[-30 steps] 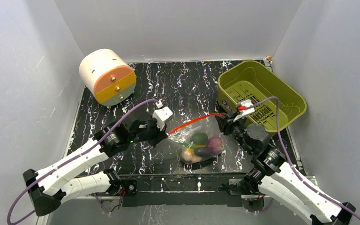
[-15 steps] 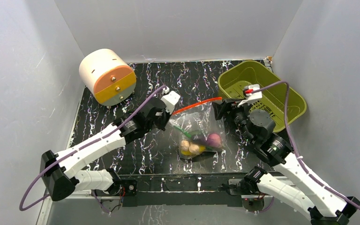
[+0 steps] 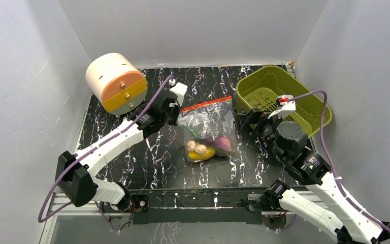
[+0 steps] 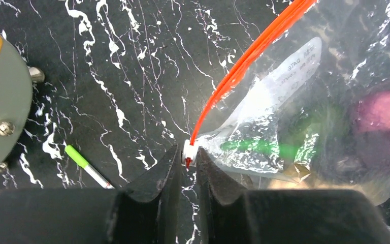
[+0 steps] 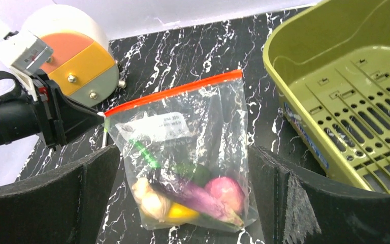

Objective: Place the food in the zip-top bag and seal the zipper
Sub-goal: Place the zipper food storage bag at the center of the board, then reset both arms

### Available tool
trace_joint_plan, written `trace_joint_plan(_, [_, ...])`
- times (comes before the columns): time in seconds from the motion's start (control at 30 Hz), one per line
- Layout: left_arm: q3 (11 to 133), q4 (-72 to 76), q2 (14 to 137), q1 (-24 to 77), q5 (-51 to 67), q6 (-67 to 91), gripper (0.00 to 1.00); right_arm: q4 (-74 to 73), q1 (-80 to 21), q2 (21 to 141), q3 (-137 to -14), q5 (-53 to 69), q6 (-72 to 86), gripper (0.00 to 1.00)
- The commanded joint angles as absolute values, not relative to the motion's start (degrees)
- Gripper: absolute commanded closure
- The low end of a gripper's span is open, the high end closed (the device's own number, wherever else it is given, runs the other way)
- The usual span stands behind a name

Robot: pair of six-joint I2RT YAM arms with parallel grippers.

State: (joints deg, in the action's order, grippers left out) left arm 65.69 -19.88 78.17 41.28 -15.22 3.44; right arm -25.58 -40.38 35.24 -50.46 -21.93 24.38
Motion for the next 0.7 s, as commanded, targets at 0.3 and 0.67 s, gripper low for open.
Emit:
trace_joint_plan(0.3, [68.37,-22.15,69.67,40.65,-11.30,8.57,0.02,-31.21,-40.12,35.65,-52.43,-21.12,30.30,0.02])
trace_joint_plan(0.67, [68.99,-27.17,58.11,40.65,-3.96,19.95,0.02,-36.07,-40.11,36.41,-56.54,-19.09,36.27,0.02])
